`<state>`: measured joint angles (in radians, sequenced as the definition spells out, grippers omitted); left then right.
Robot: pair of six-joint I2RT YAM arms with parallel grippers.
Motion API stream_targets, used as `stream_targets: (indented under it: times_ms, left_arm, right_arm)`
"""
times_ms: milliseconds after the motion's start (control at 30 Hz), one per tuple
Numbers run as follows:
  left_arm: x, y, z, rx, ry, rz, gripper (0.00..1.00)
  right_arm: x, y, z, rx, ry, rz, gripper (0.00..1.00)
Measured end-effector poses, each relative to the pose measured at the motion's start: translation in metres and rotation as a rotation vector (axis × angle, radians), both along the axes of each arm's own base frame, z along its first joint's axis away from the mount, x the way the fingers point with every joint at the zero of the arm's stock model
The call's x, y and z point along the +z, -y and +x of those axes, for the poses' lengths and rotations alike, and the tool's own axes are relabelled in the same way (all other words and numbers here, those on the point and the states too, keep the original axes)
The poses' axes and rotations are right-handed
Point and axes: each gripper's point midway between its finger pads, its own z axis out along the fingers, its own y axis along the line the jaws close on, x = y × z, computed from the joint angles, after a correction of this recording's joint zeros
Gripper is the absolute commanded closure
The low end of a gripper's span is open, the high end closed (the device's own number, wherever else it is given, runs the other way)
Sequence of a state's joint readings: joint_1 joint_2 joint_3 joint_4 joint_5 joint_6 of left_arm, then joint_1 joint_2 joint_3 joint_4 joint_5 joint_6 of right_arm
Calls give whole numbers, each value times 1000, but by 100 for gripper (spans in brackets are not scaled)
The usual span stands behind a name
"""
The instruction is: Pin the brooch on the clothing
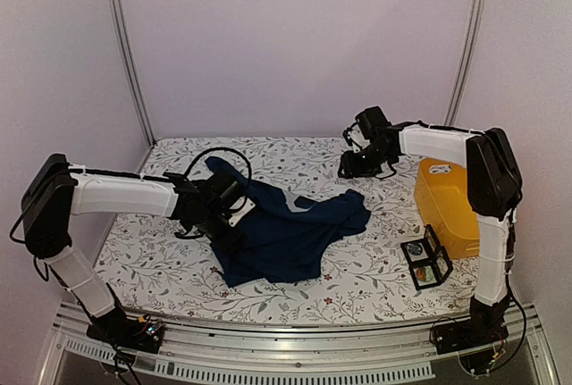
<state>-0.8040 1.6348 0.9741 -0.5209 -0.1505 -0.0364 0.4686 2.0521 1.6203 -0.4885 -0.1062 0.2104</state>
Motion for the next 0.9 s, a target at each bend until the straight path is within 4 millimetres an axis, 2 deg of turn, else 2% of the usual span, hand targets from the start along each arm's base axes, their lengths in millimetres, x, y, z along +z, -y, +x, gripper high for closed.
stream_targets:
  times_ms: [100,200,300,467,500,600,633,667,800,900]
  left_arm:
    - [-4,-3,3,-14,-7,51,42]
    - [-9,-7,6,-23,-9,88,47]
    - [-13,-14,10,-23,-17,128,55]
    - [-21,-22,18,-10,-28,188,69]
    - [-22,-24,17,-8,-31,198,74]
    - [-22,-29,18,-5,-23,223,98]
    - [-22,-30,18,-6,-19,228,100]
    - [-22,-30,19,2,-17,227,100]
    - [-19,-31,21,9,-4,228,100]
    - [-6,-29,24,19,25,201,100]
  right_arm:
    - [-32,-16,-10,65,-82,-31,53]
    - [-55,-24,-26,110,-150,-62,53]
    - [-60,-29,-37,139,-176,-77,56]
    - [-66,-29,-44,156,-186,-95,56]
    - [-69,-27,-45,154,-190,-104,56]
    - [-75,-21,-50,147,-208,-132,56]
    - [-77,-18,-50,142,-210,-145,56]
    - [-77,-17,-50,139,-210,-152,58]
    - [-79,-10,-49,129,-202,-190,89]
    - [-80,-4,-49,116,-197,-221,100]
